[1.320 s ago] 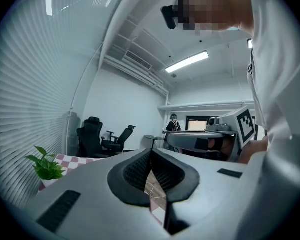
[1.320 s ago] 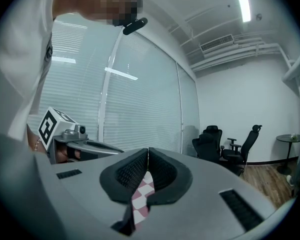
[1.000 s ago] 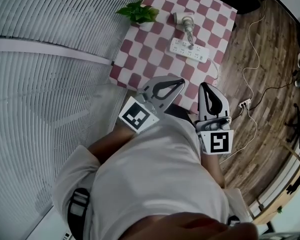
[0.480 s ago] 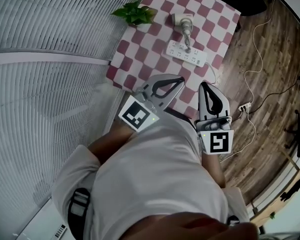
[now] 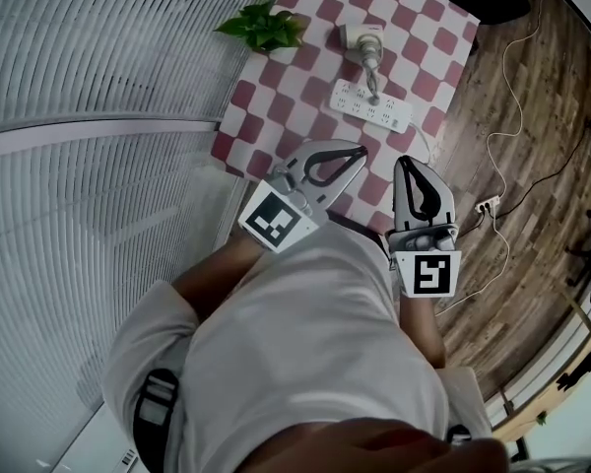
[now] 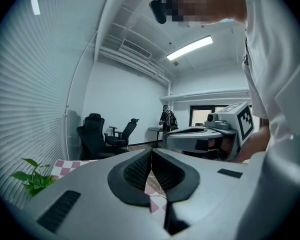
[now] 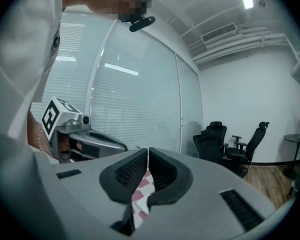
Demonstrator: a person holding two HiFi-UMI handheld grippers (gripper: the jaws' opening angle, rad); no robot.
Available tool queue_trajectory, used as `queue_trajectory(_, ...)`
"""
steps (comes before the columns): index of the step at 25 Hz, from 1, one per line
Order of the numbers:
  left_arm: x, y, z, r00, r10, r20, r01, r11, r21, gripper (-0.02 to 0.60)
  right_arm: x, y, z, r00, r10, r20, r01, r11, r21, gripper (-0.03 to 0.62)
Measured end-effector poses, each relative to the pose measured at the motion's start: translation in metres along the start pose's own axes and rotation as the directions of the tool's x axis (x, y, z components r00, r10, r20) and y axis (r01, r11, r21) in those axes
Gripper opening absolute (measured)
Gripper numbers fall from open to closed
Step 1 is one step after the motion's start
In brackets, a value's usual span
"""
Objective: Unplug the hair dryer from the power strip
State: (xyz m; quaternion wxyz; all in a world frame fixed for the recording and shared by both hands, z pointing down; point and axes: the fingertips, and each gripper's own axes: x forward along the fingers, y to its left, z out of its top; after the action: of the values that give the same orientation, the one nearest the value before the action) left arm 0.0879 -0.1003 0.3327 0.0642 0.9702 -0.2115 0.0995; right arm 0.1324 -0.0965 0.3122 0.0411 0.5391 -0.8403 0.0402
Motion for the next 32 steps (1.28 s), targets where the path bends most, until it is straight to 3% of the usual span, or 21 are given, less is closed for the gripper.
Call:
queue_trajectory(7,0.007,0.021,-0.026,0.996,-0.061,-0.059,0.061,0.998,0.003,0.031,0.027,0.004,-0.026,0.999,-0.026,-0.042,0.026,1.000,-0.009,0.034)
queue_trajectory(15,0.020,0.050,-0.062,0.988,-0.081,-0.129,0.091,0.993,0.075,0.031,0.047,-0.007,-0.064,0.992,-0.080,-0.102,0.079,0.997,-0.020,0.034)
queue_trajectory(20,0.032,0.068,-0.092,0.981,-0.100,-0.165,0.112,0.992,0.065,0.031,0.056,-0.018,-0.090,0.985,-0.093,-0.147,0.088,0.995,-0.041,0.035)
queue_trajectory(25,0.050,0.085,-0.131,0.957,-0.121,-0.264,0.149,0.985,0.091,0.031,0.070,-0.027,-0.115,0.978,-0.086,-0.187,0.074,0.995,-0.070,0.043)
queue_trajectory(32,0.068,0.095,-0.173,0.923,-0.129,-0.362,0.178,0.978,0.105,0.031,0.092,-0.030,-0.163,0.958,-0.064,-0.280,0.044,0.996,-0.075,0.104)
